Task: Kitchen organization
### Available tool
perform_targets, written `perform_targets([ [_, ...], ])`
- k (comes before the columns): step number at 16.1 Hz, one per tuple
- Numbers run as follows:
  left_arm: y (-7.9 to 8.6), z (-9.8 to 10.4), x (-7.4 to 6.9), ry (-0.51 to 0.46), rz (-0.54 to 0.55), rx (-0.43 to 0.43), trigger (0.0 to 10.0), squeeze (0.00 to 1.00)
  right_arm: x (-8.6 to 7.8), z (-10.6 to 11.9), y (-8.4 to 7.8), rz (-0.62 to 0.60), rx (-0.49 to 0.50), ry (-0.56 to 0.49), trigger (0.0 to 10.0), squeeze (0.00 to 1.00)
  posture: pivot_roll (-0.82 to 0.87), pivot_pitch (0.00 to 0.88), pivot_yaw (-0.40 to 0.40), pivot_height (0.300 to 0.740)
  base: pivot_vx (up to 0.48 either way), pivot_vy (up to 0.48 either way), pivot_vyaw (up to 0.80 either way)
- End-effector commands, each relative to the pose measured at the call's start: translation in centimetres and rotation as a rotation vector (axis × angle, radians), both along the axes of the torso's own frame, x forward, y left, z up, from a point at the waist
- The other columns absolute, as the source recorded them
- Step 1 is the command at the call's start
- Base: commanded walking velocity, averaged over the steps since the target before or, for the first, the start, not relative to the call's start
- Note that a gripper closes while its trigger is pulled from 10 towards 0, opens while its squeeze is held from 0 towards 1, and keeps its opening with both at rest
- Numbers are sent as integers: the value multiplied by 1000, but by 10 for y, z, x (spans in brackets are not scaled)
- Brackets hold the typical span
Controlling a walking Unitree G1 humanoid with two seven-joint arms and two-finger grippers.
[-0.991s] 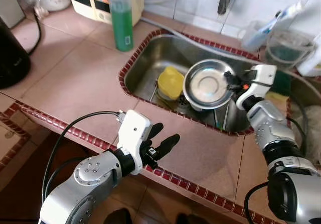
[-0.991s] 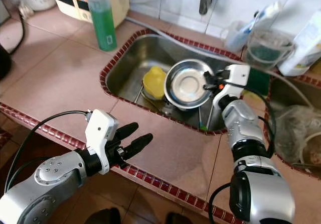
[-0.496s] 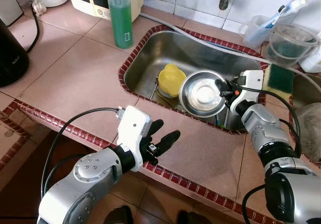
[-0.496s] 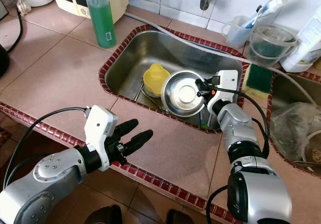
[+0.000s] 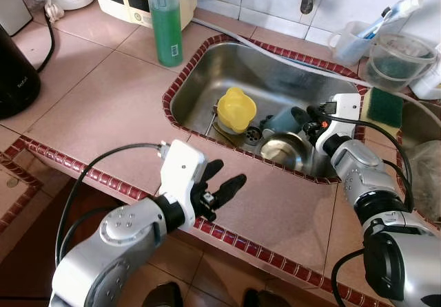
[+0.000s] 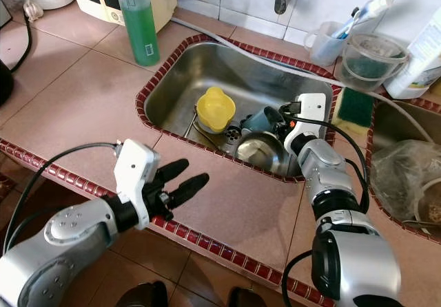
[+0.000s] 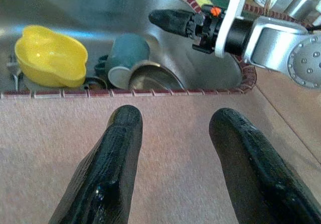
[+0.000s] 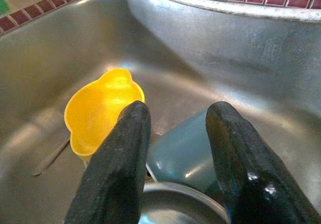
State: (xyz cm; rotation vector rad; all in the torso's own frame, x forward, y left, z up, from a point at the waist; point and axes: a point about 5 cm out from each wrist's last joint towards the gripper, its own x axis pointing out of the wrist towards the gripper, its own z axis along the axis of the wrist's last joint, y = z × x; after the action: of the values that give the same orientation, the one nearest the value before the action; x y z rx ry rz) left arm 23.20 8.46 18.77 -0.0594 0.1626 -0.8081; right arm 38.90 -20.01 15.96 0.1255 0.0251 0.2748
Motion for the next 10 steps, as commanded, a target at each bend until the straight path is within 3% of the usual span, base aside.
perform_targets([
  [1, 2, 0, 3, -4, 15, 0, 10000, 0, 1, 6, -8, -41, 2, -20, 10000, 1000, 42, 192, -68, 732, 0, 0, 0],
  [4, 5, 1, 14, -34, 63, -6, 10000, 0, 3, 22, -15, -70, 40, -96, 10000, 1000, 39, 147, -73, 732, 0, 0, 0],
  [6, 13, -2, 33, -68, 166, 9, 10000, 0, 2, 29, -19, -89, 52, -158, 10000, 1000, 31, 81, -81, 732, 0, 0, 0],
  [10, 30, -2, 53, -204, 274, 49, 10000, 0, -16, 16, -14, -120, 91, -249, 10000, 1000, 25, 3, -78, 732, 0, 0, 0],
])
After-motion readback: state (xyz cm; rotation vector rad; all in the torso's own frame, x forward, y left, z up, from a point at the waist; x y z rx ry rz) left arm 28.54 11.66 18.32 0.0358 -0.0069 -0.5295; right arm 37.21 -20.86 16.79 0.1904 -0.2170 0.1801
